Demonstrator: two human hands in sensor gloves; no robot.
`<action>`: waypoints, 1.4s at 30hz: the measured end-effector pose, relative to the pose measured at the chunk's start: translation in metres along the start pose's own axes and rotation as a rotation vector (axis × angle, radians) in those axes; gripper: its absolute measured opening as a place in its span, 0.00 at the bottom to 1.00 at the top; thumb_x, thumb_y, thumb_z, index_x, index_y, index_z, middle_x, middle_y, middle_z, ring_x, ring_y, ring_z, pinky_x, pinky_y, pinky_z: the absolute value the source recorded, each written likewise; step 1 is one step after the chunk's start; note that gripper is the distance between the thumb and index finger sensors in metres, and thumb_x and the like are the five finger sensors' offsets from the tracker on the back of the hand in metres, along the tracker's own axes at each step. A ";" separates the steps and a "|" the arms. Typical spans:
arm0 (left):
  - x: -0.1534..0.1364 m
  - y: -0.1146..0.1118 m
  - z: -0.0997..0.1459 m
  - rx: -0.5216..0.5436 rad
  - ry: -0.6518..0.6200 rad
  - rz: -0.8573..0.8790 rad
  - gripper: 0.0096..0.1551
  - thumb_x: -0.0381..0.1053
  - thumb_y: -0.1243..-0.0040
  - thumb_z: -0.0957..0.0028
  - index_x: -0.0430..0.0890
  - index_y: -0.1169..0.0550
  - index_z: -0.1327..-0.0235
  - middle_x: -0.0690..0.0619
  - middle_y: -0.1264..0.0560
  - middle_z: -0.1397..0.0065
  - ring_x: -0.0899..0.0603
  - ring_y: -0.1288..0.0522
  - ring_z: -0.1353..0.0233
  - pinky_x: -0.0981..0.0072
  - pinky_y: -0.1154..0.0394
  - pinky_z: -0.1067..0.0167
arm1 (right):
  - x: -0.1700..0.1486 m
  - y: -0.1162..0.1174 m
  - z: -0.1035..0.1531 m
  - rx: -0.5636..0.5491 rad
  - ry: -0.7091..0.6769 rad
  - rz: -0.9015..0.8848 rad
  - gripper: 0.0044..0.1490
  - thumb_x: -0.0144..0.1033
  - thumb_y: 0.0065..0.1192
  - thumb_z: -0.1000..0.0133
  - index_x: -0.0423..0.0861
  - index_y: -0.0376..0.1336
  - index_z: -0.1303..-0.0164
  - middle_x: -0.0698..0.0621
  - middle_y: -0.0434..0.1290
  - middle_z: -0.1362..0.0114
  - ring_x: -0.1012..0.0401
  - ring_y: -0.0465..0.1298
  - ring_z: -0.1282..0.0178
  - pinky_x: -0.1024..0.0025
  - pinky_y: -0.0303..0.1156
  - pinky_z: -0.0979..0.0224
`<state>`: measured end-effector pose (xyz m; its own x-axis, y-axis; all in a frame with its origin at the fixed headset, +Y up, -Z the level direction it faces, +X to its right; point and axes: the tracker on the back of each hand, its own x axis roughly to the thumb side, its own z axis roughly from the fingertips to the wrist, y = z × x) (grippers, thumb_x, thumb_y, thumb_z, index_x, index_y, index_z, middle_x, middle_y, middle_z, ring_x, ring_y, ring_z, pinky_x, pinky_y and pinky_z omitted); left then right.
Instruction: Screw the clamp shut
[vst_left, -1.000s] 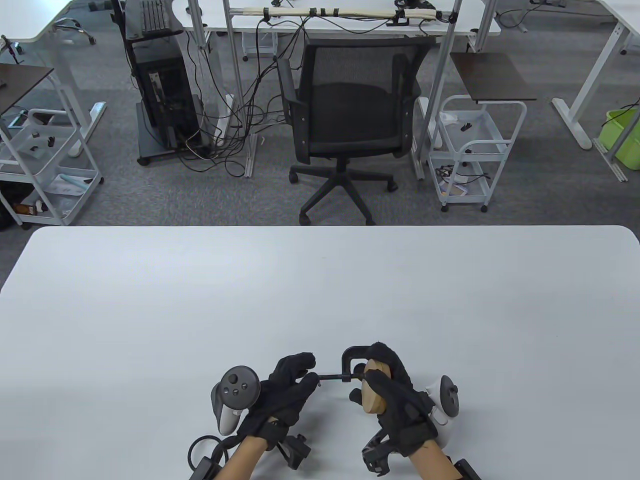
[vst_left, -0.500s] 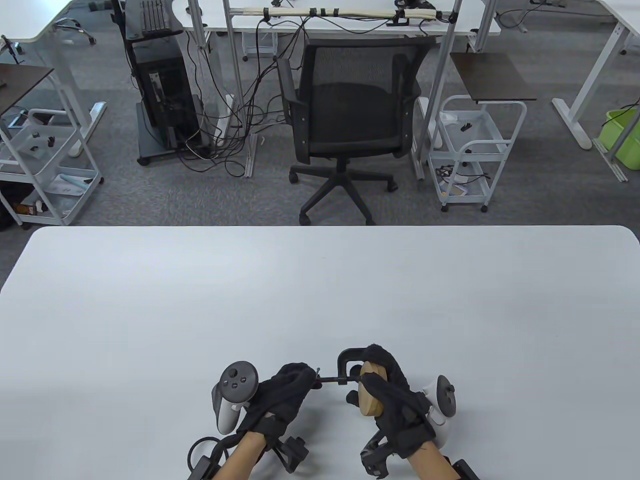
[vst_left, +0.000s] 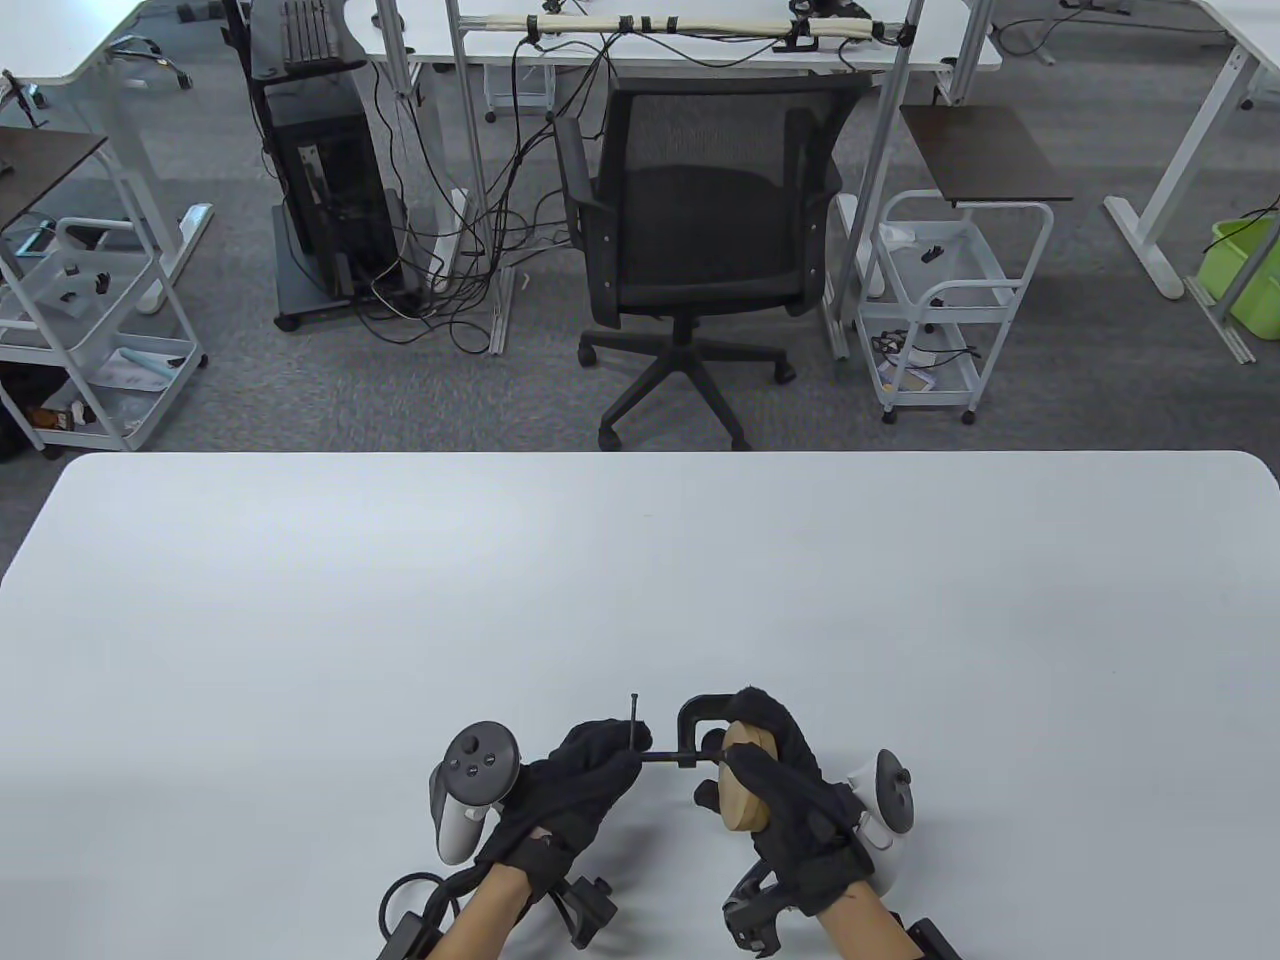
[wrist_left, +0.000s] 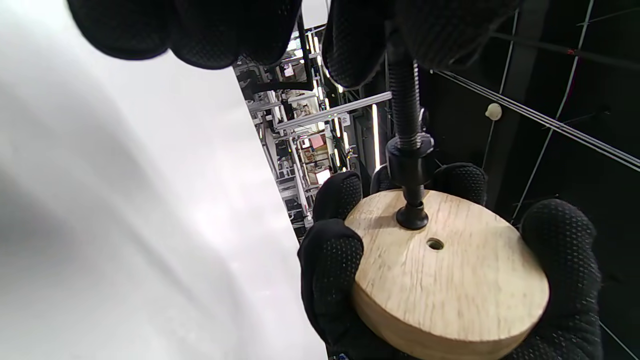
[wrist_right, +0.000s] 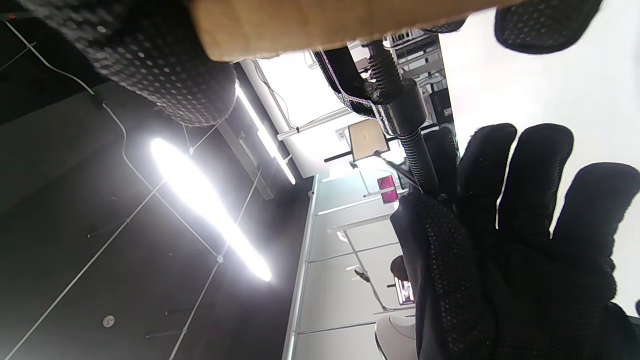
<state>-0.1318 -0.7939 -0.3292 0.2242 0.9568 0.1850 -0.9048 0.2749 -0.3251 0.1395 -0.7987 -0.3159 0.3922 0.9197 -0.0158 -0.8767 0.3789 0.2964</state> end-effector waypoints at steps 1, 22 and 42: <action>0.001 0.001 0.000 0.006 -0.009 -0.013 0.32 0.59 0.39 0.44 0.50 0.28 0.26 0.35 0.36 0.23 0.28 0.33 0.29 0.37 0.29 0.39 | 0.000 0.000 0.000 0.001 0.001 0.000 0.47 0.57 0.73 0.44 0.50 0.54 0.22 0.55 0.50 0.15 0.33 0.54 0.25 0.31 0.66 0.39; 0.020 0.004 0.004 0.147 -0.211 -0.199 0.26 0.46 0.32 0.50 0.53 0.22 0.36 0.49 0.23 0.32 0.35 0.25 0.32 0.39 0.26 0.39 | -0.002 0.001 -0.001 0.012 0.007 0.003 0.47 0.57 0.73 0.44 0.50 0.54 0.22 0.54 0.49 0.15 0.33 0.54 0.24 0.31 0.66 0.39; -0.013 0.002 0.001 -0.020 0.102 -0.095 0.52 0.77 0.55 0.45 0.32 0.12 0.53 0.35 0.24 0.32 0.24 0.28 0.35 0.39 0.26 0.45 | 0.000 0.000 0.000 0.002 -0.006 0.007 0.47 0.57 0.73 0.44 0.50 0.54 0.22 0.54 0.50 0.15 0.33 0.54 0.25 0.30 0.65 0.39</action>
<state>-0.1373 -0.8059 -0.3316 0.3451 0.9307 0.1211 -0.8707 0.3656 -0.3290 0.1399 -0.7984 -0.3161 0.3880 0.9216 -0.0078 -0.8787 0.3725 0.2987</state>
